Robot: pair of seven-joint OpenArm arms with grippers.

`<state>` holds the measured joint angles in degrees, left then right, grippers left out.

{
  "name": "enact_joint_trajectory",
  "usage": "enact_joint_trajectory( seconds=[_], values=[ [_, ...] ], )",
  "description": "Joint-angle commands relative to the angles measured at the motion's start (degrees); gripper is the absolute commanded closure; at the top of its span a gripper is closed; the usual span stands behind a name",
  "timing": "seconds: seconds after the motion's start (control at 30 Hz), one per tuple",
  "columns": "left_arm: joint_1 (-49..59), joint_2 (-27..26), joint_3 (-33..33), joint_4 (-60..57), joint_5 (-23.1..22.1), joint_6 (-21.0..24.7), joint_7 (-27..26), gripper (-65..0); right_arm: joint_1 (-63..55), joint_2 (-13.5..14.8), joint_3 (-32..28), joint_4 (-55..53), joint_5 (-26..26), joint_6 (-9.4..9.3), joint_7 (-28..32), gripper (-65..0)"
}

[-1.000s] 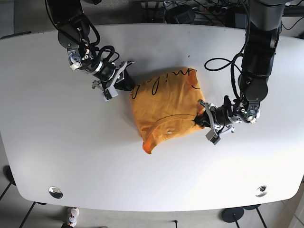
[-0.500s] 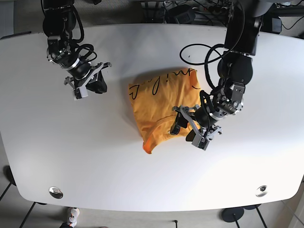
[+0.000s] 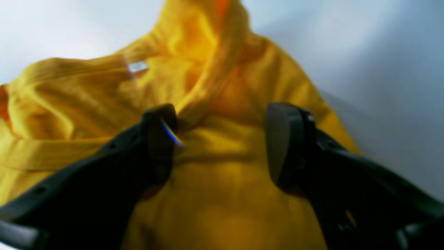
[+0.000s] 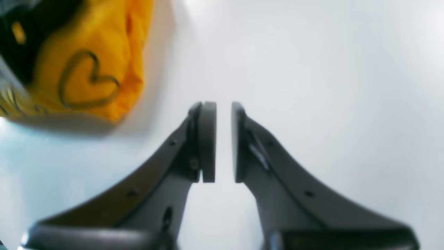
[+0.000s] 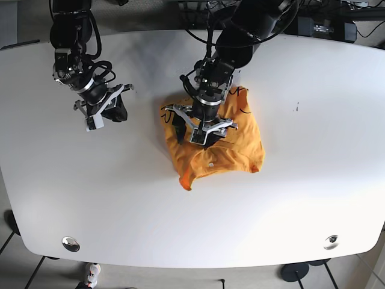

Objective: Fold the T-shirt properly
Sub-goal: 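Carry the folded shirt with the left gripper to the table edge and release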

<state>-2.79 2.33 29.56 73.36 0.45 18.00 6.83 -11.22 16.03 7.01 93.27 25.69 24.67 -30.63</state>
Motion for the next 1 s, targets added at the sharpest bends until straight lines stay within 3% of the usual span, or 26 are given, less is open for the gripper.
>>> enact_joint_trajectory(
  seconds=[0.03,0.13,0.17,0.27,0.4,0.5,0.67,0.77,0.87,1.0],
  values=[
    [0.02,-0.44,-1.65,-2.46,0.39,0.51,-1.69,-37.8,0.98,0.89,0.07,1.01,0.81,0.43,1.49,-7.1],
    [1.95,-6.59,-6.84,-4.75,-0.14,-2.75,1.48,-37.5,2.56,0.98,0.07,1.01,0.64,1.14,1.49,-7.1],
    [3.45,-9.05,-10.35,-4.48,-2.34,-9.25,1.48,-37.4,3.18,0.98,0.07,0.75,0.64,2.46,1.49,-7.1],
    [5.73,-15.03,-21.25,-4.66,-7.35,-25.52,3.15,-37.4,3.79,0.98,0.34,-0.13,0.64,3.07,1.49,-7.1],
    [5.56,-22.68,-33.91,-5.89,-7.35,-43.27,14.22,-37.4,3.79,0.98,0.42,-0.13,0.55,3.16,1.49,-7.0],
    [4.15,-28.66,-41.12,-10.64,-7.35,-51.45,17.3,-37.4,3.71,0.98,0.42,-0.13,0.55,3.16,1.49,-7.0],
    [-0.25,-40.61,-46.48,-25.06,-7.79,-58.0,16.95,-37.4,3.79,0.8,0.42,-0.04,0.72,3.16,1.49,-6.7],
    [-1.65,-46.59,-46.4,-32.0,-7.52,-58.0,9.48,-37.4,3.62,0.54,0.42,0.22,0.9,3.16,1.58,-6.7],
    [-1.65,-48.44,-46.4,-32.62,-7.79,-58.0,5.17,-37.4,3.53,0.45,0.34,0.22,0.99,2.98,1.58,-6.7],
    [-1.65,-48.97,-46.4,-28.84,-7.88,-58.0,4.99,-37.2,3.44,0.45,0.51,0.22,0.64,2.89,1.84,-6.5]
  ],
)
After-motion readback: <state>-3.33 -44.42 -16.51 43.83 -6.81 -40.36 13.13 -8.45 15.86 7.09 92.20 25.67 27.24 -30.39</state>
